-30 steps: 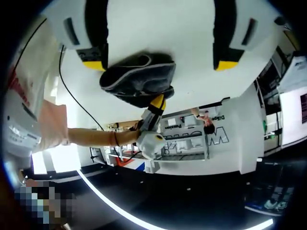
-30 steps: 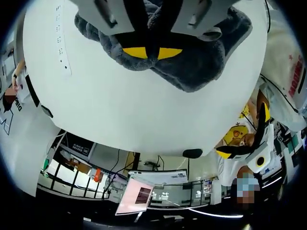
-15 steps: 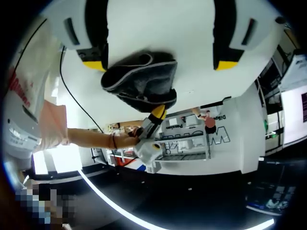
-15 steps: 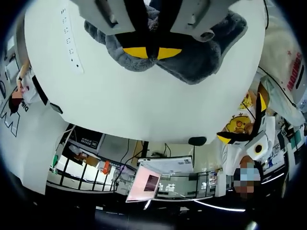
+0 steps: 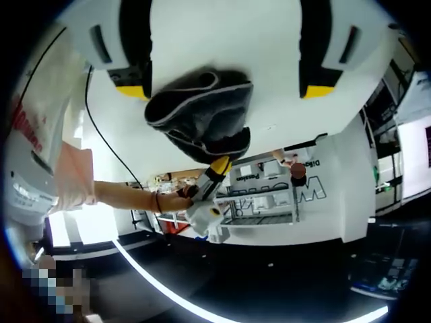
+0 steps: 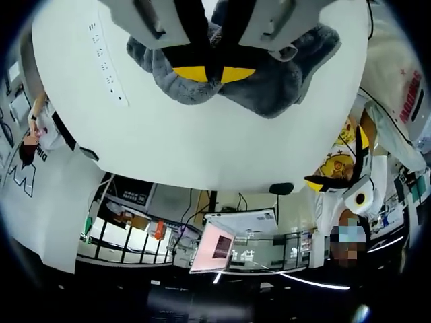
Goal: Fold the towel on the table until its edges align and the towel forms a compact rectangular stack.
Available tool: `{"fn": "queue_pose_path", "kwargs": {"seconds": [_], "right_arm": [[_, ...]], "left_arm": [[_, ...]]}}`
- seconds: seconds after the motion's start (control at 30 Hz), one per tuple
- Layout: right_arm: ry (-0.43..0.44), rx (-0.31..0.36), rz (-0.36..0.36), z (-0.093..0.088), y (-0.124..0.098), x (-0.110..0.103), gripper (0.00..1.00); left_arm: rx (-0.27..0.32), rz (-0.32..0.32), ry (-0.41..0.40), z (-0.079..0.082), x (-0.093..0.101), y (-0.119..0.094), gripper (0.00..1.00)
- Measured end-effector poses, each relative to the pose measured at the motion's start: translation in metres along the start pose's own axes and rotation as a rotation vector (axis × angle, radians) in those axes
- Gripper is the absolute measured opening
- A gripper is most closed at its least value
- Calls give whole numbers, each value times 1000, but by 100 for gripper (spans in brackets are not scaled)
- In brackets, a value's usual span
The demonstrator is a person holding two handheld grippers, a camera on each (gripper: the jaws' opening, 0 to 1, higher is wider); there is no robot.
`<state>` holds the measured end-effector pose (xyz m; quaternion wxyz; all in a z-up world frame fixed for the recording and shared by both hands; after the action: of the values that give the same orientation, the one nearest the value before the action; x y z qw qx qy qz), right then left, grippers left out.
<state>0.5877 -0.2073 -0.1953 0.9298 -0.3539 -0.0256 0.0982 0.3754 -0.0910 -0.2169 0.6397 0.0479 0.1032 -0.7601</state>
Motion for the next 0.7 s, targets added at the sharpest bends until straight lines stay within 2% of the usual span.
{"fn": "queue_pose_path", "kwargs": {"seconds": [0.43, 0.7], "right_arm": [[22, 8, -44, -5, -26, 6, 4], [65, 38, -80, -13, -49, 9, 4]], "left_arm": [[0, -36, 7, -1, 9, 9, 94], [3, -49, 3, -1, 10, 13, 94]]}}
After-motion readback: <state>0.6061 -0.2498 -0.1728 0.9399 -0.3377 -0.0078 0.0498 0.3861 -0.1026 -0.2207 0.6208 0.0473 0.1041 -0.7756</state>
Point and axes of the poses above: the point that each gripper's makers call its tool centre point, and the gripper's own axes: y roughly forward along the fingers, x roughly to its right, z roughly out of its top, the point moved 2 cm from there along -y, roughly backward along the fingers, and after that the axes turned 14 degrees about z, right-handed, at the moved point
